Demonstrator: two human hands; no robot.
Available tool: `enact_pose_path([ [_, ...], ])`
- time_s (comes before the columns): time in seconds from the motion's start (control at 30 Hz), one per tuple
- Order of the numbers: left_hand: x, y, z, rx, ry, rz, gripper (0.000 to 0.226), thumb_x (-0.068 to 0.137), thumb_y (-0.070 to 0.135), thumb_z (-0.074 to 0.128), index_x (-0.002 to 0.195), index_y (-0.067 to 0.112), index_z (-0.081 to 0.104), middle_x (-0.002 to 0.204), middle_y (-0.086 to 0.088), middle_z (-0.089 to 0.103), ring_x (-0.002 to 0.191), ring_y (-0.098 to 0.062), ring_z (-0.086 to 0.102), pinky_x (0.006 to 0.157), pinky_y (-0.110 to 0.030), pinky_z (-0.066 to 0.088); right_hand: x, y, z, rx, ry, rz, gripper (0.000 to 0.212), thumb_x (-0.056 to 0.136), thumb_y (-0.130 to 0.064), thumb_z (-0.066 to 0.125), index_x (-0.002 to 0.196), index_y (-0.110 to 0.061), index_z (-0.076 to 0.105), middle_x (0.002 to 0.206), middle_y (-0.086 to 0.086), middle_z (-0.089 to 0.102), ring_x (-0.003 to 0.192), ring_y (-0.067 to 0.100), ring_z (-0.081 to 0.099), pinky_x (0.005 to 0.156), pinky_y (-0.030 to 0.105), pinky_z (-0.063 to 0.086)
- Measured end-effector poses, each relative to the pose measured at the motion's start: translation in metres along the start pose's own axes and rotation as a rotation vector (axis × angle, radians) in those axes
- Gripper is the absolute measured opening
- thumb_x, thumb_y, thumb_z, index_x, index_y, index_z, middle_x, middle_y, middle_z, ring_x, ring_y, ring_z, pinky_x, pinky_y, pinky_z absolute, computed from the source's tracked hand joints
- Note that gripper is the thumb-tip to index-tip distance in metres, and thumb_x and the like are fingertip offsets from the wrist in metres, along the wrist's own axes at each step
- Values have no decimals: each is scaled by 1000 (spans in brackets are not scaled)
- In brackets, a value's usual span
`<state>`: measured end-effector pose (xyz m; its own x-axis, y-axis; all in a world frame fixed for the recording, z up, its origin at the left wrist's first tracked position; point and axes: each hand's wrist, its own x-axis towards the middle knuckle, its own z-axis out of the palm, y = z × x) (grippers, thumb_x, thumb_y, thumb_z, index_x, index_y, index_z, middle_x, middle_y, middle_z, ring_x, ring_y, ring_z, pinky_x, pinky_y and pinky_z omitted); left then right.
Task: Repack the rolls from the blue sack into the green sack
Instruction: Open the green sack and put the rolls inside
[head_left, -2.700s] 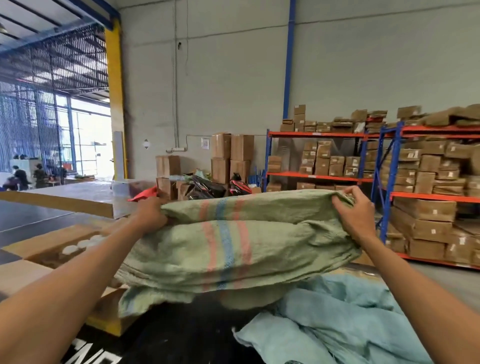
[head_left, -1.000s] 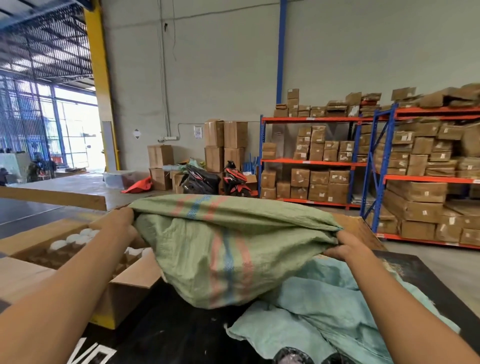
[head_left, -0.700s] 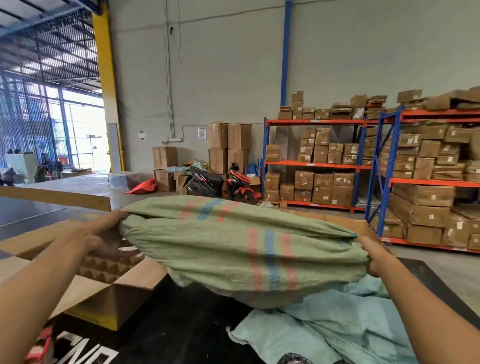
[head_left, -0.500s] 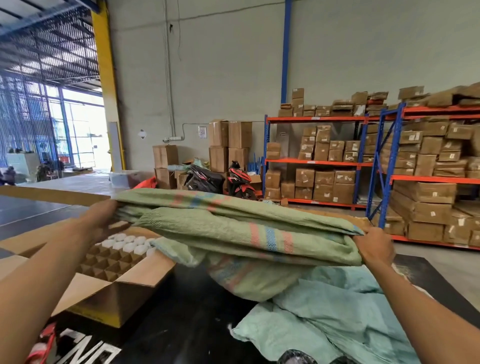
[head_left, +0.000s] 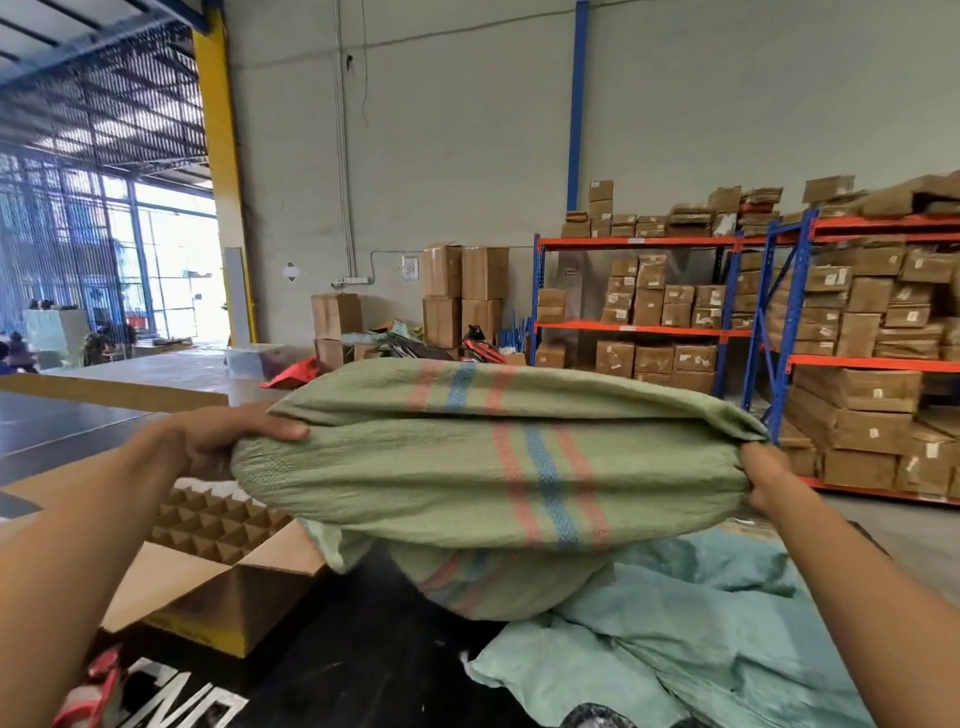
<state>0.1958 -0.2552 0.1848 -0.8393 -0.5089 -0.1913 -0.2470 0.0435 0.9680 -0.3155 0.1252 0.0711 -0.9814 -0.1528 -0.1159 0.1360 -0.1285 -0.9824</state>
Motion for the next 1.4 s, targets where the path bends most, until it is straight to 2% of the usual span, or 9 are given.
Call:
enact_pose_path([
  [0.2, 15, -31, 27, -451, -38, 197, 94, 45, 52, 94, 123, 8, 64, 112, -20, 69, 97, -34, 70, 83, -46, 58, -81, -3, 7, -76, -236, 305, 28, 93, -28, 57, 106, -6, 68, 91, 17, 72, 86, 31, 66, 80, 39, 55],
  [0.33, 23, -42, 32, -742, -356, 486, 84, 96, 68, 17, 147, 4, 37, 148, -19, 43, 141, -32, 36, 121, -45, 17, -108, 1, 0, -236, -355, 353, 21, 81, -23, 63, 82, -2, 67, 77, 18, 72, 66, 31, 69, 69, 39, 57],
  [0.5, 36, -37, 34, -193, 277, 41, 94, 38, 51, 96, 116, 10, 65, 102, -18, 73, 89, -35, 72, 82, -49, 56, -97, 17, -1, -442, -341, 218, 32, 96, -19, 61, 118, 4, 62, 84, 16, 69, 77, 28, 64, 68, 35, 54],
  [0.67, 35, -24, 65, 442, 837, 181, 39, 76, 16, 75, 106, 4, 54, 103, -17, 59, 98, -37, 57, 85, -45, 48, -103, 23, 14, -688, -438, -356, 49, 86, -5, 70, 124, -28, 50, 100, 13, 62, 84, 23, 60, 66, 31, 49],
  [0.83, 39, -22, 74, 560, 1135, 463, 37, 81, 19, 72, 112, 6, 59, 98, -19, 67, 92, -37, 60, 79, -44, 46, -111, 30, 32, -917, -532, -765, 66, 67, -70, 73, 125, -53, 48, 119, -14, 53, 105, 7, 55, 84, 29, 46],
  [1.0, 36, -1, 71, -252, 650, -2, 8, 96, 11, 53, 95, 5, 59, 95, -15, 62, 81, -24, 58, 89, -37, 46, -102, 41, 47, -1528, -363, -964, 32, 80, -29, 67, 112, -34, 68, 109, -11, 70, 101, 16, 64, 79, 34, 52],
  [1.13, 27, -8, 65, -184, 468, 11, 18, 95, 16, 49, 82, 7, 59, 57, -10, 68, 48, -21, 65, 45, -23, 53, -88, 26, 47, -380, -324, -126, 24, 92, -10, 60, 115, -2, 65, 99, 18, 70, 94, 33, 66, 70, 37, 58],
  [1.2, 21, -13, 57, -3, 537, -1, 14, 84, 16, 63, 85, 2, 62, 68, -15, 69, 60, -26, 66, 60, -30, 57, -94, 4, 44, 77, -305, 146, 17, 100, -8, 47, 109, -2, 60, 81, 16, 70, 77, 28, 66, 48, 30, 57],
  [1.4, 22, -4, 49, -459, 85, 204, 78, 44, 50, 92, 105, 8, 70, 92, -18, 74, 81, -32, 72, 68, -42, 59, -92, -40, 55, 214, -238, 136, 26, 101, -17, 36, 93, -8, 59, 80, 14, 62, 72, 30, 56, 53, 34, 51],
])
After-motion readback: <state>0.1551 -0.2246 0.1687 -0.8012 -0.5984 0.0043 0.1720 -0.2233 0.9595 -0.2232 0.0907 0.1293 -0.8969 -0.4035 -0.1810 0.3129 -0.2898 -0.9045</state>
